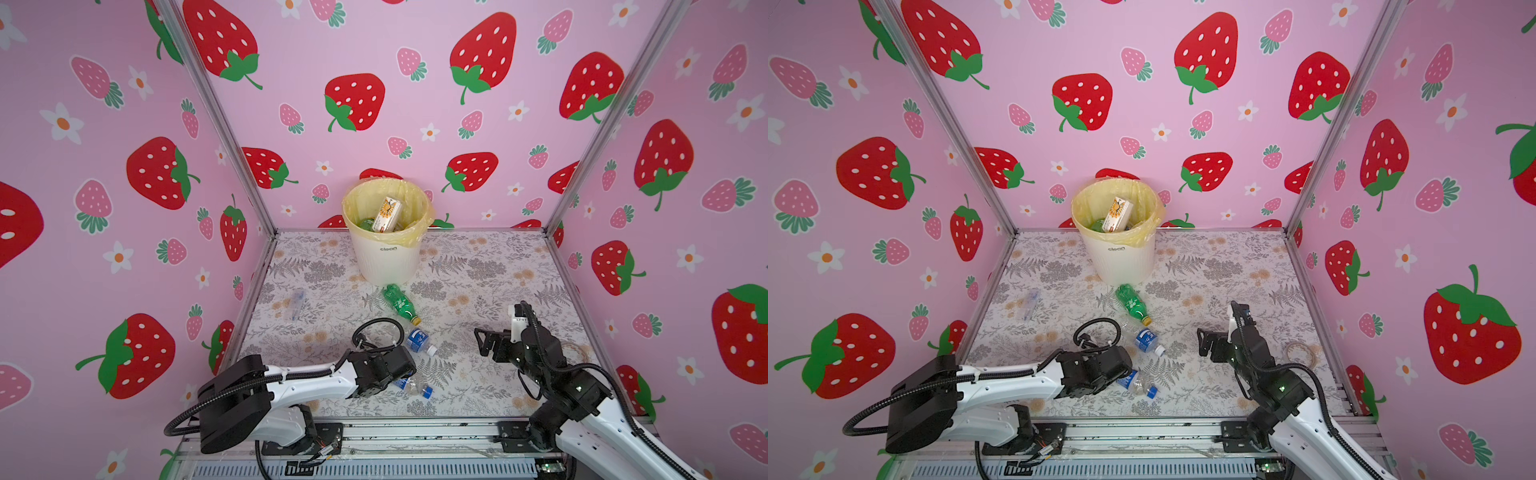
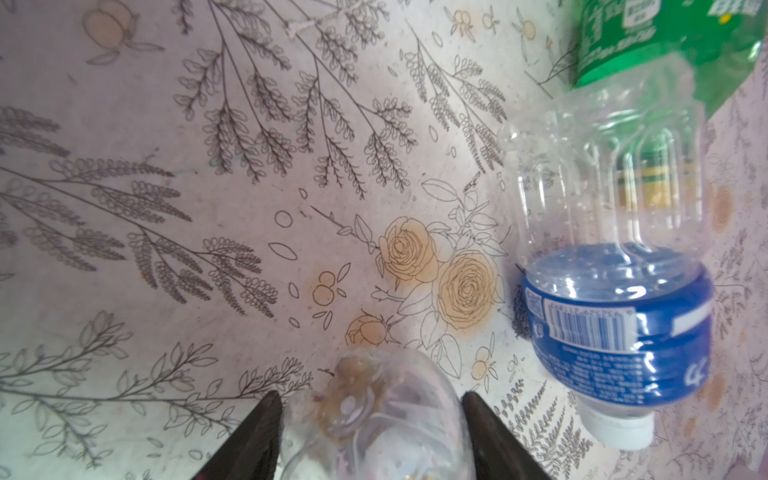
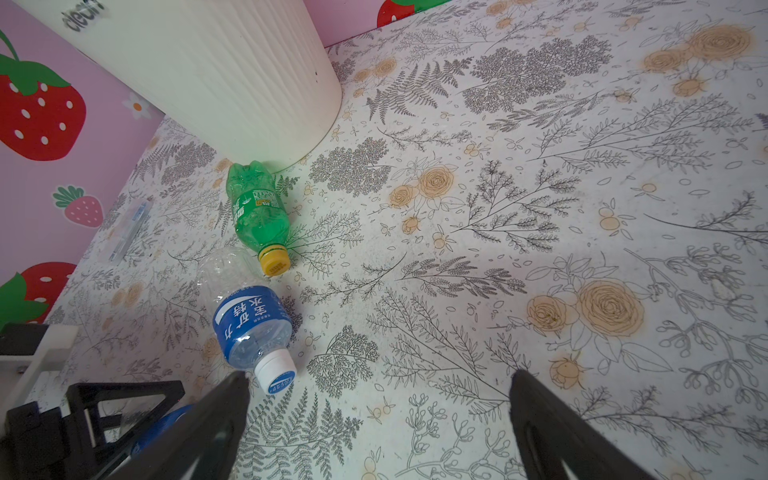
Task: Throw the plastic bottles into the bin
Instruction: 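Close the left gripper around the blue-labelled bottle's bottom end, then lift the blue-labelled bottle with the left gripper and carry it to the bin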
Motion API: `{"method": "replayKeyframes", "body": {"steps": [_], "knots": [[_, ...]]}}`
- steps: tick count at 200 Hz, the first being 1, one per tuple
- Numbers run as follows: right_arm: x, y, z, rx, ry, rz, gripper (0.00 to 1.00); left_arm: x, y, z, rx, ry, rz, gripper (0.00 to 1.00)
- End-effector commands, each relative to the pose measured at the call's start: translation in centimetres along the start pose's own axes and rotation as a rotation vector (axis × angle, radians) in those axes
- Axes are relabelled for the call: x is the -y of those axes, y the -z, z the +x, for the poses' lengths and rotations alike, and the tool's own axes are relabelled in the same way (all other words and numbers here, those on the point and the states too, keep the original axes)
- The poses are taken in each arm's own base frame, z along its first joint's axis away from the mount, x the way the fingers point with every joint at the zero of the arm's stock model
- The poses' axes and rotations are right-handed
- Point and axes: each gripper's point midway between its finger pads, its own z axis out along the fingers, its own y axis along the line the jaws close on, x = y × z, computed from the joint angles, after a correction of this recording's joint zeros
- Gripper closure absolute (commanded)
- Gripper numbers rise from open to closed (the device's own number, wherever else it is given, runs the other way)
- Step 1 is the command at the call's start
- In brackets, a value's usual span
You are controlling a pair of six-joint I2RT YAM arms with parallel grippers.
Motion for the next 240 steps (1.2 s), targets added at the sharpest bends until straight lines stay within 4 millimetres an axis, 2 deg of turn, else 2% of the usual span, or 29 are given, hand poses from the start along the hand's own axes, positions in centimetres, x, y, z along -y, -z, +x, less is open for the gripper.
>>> {"method": "replayKeyframes", "body": {"steps": [1, 32, 61, 100, 129, 154, 198, 240], "knots": [[0.6, 0.0, 0.1, 0.007, -0.01, 0.021, 0.01, -0.6, -0.1, -1.0, 0.04, 0.002, -0.023, 0.4], [0.6, 0.0, 0.1, 0.009, -0.012, 0.022, 0.01, -0.7, 0.4, -2.7, 0.034, 0.033, 0.011, 0.42], [0.6, 0.0, 0.0, 0.009, -0.01, 0.025, 0.01, -0.6, 2.0, -5.0, 0.067, 0.046, 0.064, 0.44], [0.7, -0.2, 0.0, 0.006, -0.008, 0.037, 0.01, -1.8, 4.1, -7.9, 0.119, 0.07, 0.082, 0.44], [0.9, -0.3, 0.1, 0.002, -0.007, 0.047, 0.01, -3.5, 4.6, -9.6, 0.131, 0.126, 0.077, 0.45], [1.0, -0.5, 0.1, -0.002, -0.001, 0.058, 0.01, -4.2, 5.2, -11.0, 0.13, 0.157, 0.093, 0.45], [1.2, -1.3, -0.3, -0.017, 0.029, 0.101, 0.01, -2.3, 7.3, -14.5, 0.146, 0.119, 0.171, 0.46], [0.6, -2.0, -1.8, -0.014, 0.066, 0.126, 0.01, 0.2, 9.7, -18.7, 0.155, 0.062, 0.201, 0.45]]}}
